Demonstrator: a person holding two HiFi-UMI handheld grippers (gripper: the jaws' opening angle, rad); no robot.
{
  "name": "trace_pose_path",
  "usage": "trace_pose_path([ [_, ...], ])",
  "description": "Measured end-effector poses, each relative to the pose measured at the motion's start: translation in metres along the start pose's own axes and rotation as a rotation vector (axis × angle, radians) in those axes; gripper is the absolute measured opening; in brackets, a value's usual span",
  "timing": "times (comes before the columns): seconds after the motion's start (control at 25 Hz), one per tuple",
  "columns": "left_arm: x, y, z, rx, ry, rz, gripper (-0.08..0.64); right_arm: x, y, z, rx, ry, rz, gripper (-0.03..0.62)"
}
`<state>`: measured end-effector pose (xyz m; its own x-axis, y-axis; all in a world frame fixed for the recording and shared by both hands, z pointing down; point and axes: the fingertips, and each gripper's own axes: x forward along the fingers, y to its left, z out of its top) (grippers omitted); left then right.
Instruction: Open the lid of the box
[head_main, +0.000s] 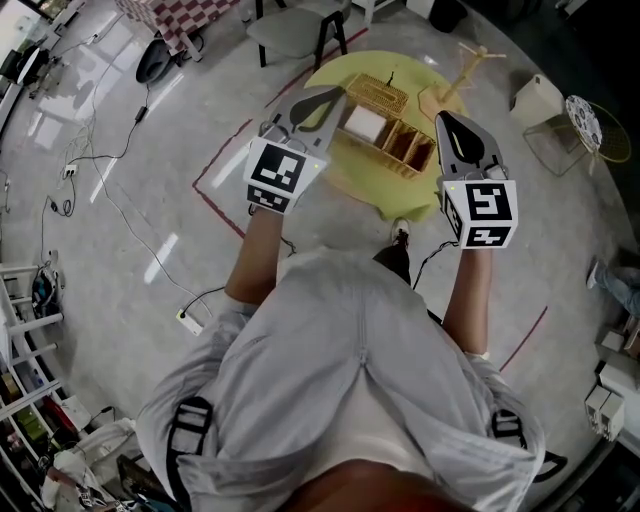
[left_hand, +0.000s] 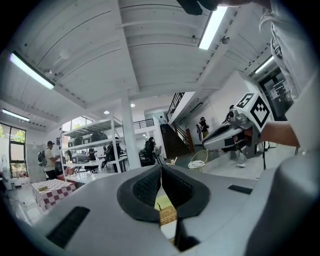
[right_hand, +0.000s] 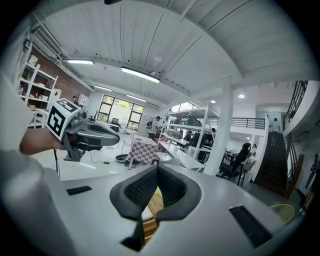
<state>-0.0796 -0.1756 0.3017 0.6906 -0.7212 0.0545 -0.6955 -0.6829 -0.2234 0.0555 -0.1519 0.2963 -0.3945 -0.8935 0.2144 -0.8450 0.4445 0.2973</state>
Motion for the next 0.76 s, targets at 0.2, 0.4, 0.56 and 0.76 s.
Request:
trace_pose_path([
  [0.2,-0.005,0.0,-0.007,-0.022,0.01,0.003,0.035,0.001,0.005,-0.003,0.001,0.006,0.013,0.023],
  [0.4,-0.01,-0.001,-0.01,-0.028,0.016,0.002,0.035,0.003,0.011,-0.001,-0.001,0.003,0.026,0.023],
  [0.56,-0.013,-0.001,-0.013,-0.026,0.022,0.003,0.035,0.005,0.017,-0.003,-0.003,0.005,0.038,0.023],
  [0.76,-0.018,0.0,-0.015,-0.031,0.026,0.0,0.035,0.007,0.023,-0.004,-0.003,0.008,0.046,0.023],
])
